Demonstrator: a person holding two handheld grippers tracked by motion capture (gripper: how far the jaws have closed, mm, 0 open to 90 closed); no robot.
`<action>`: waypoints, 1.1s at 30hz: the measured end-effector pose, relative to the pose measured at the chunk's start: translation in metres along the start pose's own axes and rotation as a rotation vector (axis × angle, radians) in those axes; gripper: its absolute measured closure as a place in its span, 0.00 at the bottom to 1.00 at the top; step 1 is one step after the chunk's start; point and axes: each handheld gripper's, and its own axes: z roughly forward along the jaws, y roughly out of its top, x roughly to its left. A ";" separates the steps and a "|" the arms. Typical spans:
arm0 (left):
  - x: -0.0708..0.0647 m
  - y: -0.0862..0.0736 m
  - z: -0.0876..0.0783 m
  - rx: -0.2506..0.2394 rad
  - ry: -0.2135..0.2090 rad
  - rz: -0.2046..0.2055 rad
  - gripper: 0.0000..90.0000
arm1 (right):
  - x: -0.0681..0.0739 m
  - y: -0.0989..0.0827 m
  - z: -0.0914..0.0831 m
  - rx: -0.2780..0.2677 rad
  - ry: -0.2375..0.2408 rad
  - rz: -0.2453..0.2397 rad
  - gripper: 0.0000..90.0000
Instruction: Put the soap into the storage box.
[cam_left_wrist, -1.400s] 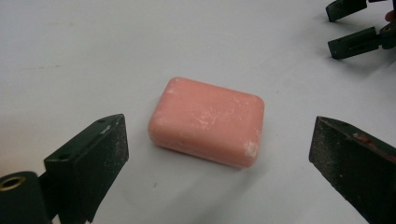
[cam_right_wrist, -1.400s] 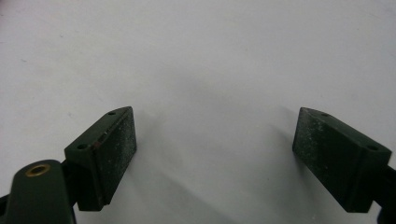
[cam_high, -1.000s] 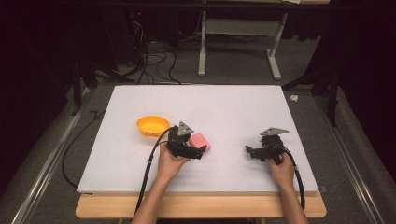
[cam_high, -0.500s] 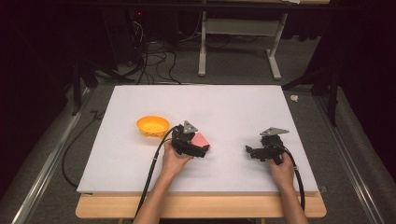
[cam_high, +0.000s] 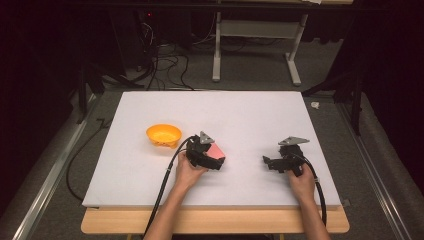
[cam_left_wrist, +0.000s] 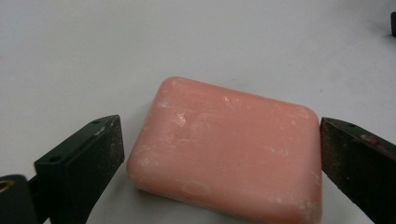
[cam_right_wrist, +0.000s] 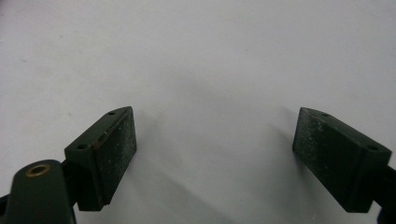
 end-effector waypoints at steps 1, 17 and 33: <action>0.000 0.000 0.001 0.003 0.002 0.005 0.05 | 0.000 0.000 0.000 0.000 0.000 0.000 0.16; -0.005 -0.002 0.004 0.016 0.024 0.053 0.15 | 0.000 0.000 0.000 0.000 0.000 0.000 0.16; -0.005 0.000 0.001 0.020 0.023 0.025 0.15 | 0.000 0.000 0.000 0.001 0.001 0.002 0.16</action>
